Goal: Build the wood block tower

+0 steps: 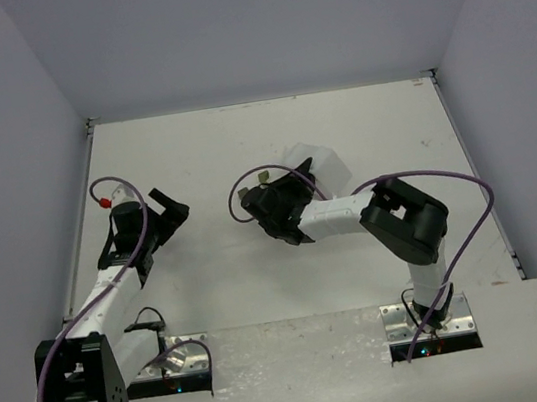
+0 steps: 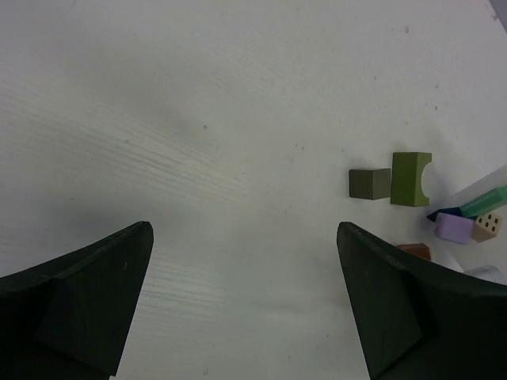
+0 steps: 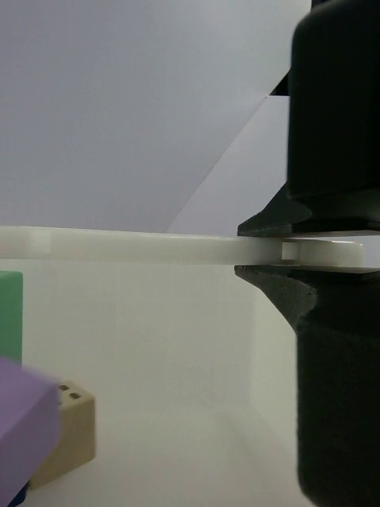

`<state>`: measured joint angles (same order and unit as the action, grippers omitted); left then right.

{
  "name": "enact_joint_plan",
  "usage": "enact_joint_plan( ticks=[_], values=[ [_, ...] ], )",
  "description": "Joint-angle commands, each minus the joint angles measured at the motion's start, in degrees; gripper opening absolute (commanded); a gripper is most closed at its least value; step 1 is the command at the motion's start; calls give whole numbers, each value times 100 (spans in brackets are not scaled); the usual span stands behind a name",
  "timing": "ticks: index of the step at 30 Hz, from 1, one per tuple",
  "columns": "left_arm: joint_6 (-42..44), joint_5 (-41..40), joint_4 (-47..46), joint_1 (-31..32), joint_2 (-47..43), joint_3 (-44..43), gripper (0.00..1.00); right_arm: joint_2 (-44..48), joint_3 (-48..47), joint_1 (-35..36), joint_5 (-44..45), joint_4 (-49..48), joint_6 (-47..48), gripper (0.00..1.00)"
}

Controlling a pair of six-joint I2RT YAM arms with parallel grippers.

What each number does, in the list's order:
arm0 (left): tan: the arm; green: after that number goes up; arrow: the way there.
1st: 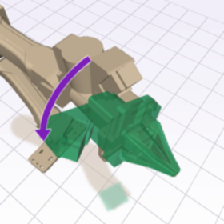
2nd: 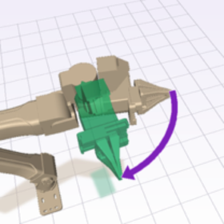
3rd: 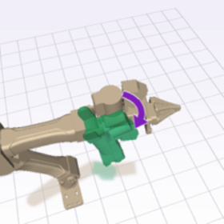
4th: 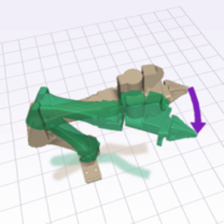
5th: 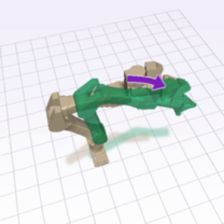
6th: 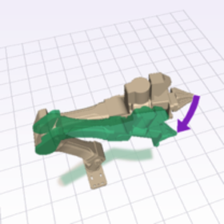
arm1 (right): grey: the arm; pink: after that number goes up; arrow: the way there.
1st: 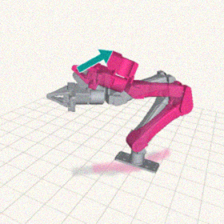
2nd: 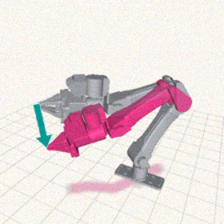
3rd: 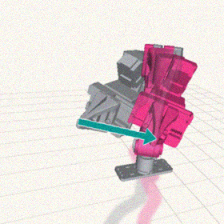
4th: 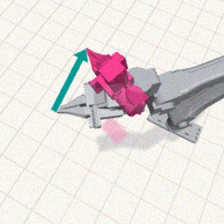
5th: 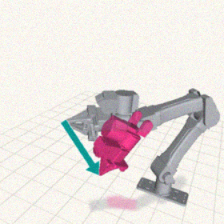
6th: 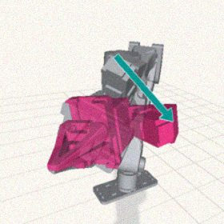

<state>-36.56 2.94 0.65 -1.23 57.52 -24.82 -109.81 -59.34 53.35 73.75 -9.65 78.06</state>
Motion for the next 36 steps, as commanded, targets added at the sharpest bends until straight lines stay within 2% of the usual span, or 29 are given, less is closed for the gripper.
enact_joint_plan(
  ticks=[1,7,12,22,29,32,36],
  values=[
    [-68,199,-607,-44,358,-54,100,-308,-117,219,-346,507,-193,0],
    [-82,293,-777,-26,378,63,100,-420,-215,332,-486,614,-359,1],
    [-64,304,-756,-35,300,134,100,-275,-416,327,-746,1595,-1076,1],
    [-74,281,-728,-26,230,191,100,502,-522,86,-1169,1592,-1460,0],
    [-22,207,-568,-35,81,144,100,1045,-815,-658,-1721,1407,-1927,0],
    [-10,192,-508,-26,-128,132,100,1409,-752,-1018,-1922,788,-2010,0],
    [-8,155,-378,-27,-357,53,100,1536,-1094,-1480,-2544,674,-2917,0]
  ],
)
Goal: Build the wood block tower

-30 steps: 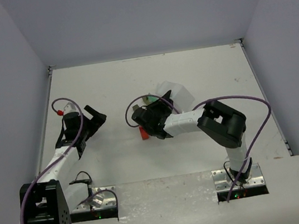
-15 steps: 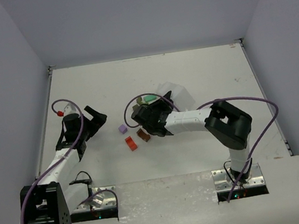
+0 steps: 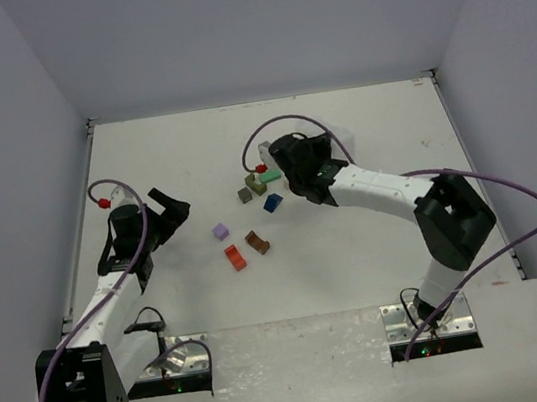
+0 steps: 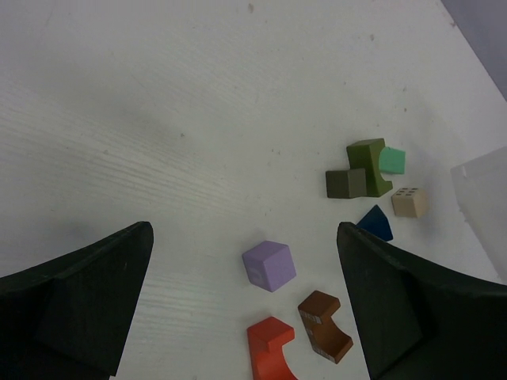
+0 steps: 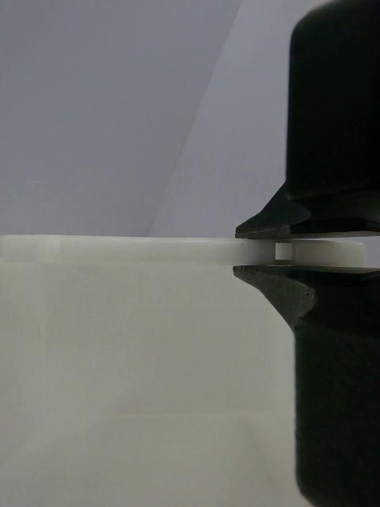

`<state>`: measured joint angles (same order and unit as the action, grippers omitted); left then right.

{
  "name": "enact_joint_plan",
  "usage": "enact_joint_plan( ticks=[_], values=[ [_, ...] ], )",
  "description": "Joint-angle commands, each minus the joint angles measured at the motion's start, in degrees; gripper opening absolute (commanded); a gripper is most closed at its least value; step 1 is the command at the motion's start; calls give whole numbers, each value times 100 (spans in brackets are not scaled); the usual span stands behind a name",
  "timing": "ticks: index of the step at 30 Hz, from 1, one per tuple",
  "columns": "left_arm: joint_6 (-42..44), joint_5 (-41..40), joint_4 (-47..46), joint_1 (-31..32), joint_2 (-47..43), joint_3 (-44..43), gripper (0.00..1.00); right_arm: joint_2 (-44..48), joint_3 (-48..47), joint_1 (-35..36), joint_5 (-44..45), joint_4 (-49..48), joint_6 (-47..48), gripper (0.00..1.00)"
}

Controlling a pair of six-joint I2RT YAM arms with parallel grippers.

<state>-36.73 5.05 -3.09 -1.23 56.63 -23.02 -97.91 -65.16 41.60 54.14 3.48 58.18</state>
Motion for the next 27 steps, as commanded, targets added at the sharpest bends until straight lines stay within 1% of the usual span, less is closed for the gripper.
enact_joint_plan(
  ticks=[1,3,6,9,11,12,14,16,17,18,21,24,25,27],
  values=[
    [17,-49,22,-35,-341,-152,100,300,-784,-406,-852,-582,-1685,0],
    [18,-63,83,-35,-445,-196,100,147,-1108,-734,-1229,-352,-2484,0],
    [26,-143,148,-35,-630,-228,100,-342,-1646,-1223,-1479,-175,-3704,0],
    [59,-263,176,-35,-721,-212,100,-863,-2292,-1806,-2320,640,-4754,0],
    [82,-291,177,-29,-750,-197,100,-1148,-2653,-2202,-2927,964,-5327,0],
    [81,-288,171,-26,-750,-194,100,-1406,-2946,-2316,-3063,1116,-5444,0],
    [78,-280,118,-26,-733,-188,100,-1685,-3242,-2542,-3228,1175,-5602,0],
    [89,-195,42,-35,-672,-185,100,-2160,-3886,-2769,-3299,1210,-5746,0],
    [98,-154,24,-33,-637,-189,100,-2406,-4053,-2859,-3315,1224,-5774,0],
    [105,-144,5,-28,-598,-206,100,-2472,-4268,-2878,-3334,1255,-5776,0],
    [113,-85,-57,-26,-482,-219,100,-3176,-4933,-3063,-3505,1301,-5909,0],
    [113,-74,-102,-27,-418,-228,100,-3663,-5350,-3129,-3548,1314,-5871,0],
    [121,-67,-119,-34,-401,-229,100,-3767,-5435,-3140,-3581,1314,-5878,1],
    [114,-48,-133,-29,-358,-246,100,-3981,-5591,-3193,-3722,1317,-5871,7]
  ],
)
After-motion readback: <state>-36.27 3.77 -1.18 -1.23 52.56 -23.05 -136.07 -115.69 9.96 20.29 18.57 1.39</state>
